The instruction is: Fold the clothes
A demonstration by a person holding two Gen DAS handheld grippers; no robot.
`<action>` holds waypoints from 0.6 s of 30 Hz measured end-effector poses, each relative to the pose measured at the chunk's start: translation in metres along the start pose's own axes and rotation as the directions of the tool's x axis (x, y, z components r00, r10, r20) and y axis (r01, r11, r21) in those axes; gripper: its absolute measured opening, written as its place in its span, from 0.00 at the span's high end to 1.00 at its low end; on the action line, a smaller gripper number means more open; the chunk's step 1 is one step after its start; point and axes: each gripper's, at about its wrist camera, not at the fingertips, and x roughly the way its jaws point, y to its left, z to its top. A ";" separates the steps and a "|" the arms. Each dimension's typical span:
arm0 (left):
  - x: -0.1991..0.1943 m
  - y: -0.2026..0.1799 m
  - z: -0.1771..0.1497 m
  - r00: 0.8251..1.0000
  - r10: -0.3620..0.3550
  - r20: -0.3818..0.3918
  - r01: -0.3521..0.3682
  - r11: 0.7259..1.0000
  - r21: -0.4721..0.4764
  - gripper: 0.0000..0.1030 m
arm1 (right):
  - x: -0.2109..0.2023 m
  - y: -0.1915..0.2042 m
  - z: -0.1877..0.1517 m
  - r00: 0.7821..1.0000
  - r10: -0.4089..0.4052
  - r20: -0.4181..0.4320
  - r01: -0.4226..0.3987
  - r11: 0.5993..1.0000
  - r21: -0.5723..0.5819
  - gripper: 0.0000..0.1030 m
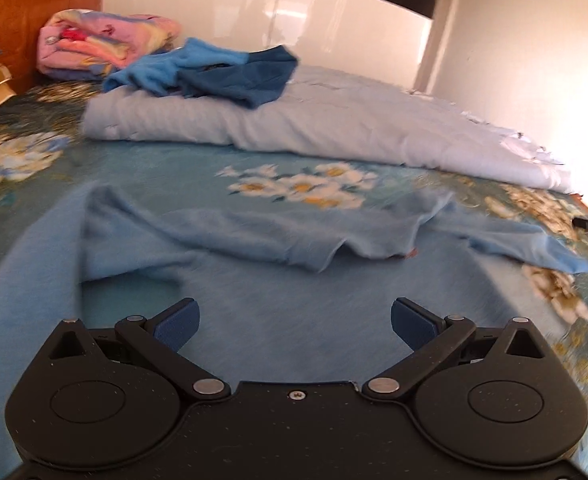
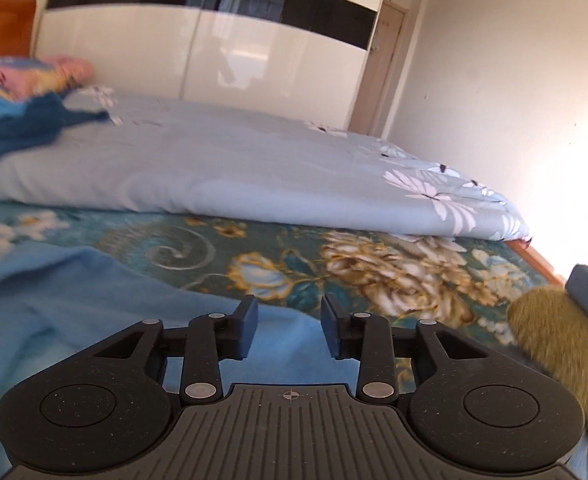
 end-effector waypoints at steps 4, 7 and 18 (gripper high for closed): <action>0.032 -0.018 0.009 1.000 0.008 -0.013 -0.007 0.999 0.050 0.02 | -0.044 0.016 -0.033 0.997 0.076 -0.005 -0.076 0.996 0.053 0.65; 0.057 -0.017 0.016 0.998 0.019 -0.063 -0.018 1.000 0.016 0.05 | -0.061 0.032 -0.051 0.993 0.112 -0.039 -0.110 0.993 0.050 0.65; 0.099 0.001 0.054 0.997 0.012 -0.082 -0.017 0.998 -0.062 0.93 | -0.063 0.049 -0.048 0.991 0.129 -0.029 -0.129 0.992 0.007 0.65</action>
